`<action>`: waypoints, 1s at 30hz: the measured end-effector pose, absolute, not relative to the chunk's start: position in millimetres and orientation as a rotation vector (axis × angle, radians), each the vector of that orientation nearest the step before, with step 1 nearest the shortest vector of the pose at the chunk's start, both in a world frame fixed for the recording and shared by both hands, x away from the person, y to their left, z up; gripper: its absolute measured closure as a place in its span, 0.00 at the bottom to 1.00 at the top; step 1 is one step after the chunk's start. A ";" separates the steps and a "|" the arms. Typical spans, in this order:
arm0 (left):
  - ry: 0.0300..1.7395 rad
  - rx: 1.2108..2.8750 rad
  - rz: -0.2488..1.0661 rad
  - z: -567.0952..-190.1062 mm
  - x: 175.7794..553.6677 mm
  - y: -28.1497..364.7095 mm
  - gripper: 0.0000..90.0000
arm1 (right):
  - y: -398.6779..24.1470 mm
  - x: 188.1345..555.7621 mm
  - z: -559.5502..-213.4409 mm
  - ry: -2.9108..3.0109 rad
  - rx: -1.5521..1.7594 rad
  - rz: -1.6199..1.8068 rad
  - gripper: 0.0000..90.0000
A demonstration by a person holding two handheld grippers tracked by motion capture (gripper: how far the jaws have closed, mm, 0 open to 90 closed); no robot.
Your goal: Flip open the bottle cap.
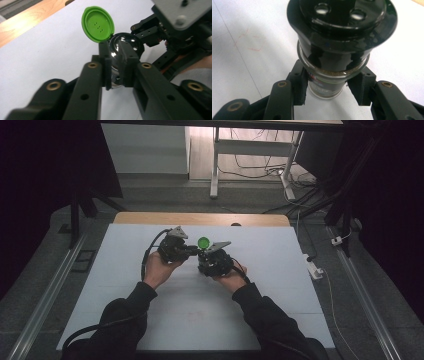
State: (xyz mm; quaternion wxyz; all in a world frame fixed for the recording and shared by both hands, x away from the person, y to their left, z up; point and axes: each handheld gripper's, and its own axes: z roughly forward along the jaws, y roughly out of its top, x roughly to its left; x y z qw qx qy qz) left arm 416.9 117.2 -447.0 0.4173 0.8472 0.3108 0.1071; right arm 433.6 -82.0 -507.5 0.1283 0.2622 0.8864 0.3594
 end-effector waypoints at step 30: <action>0.799 2.097 0.213 -436.9 368.9 150.2 0.17 | -82.0 434.0 -508.3 2.585 0.770 1.046 0.41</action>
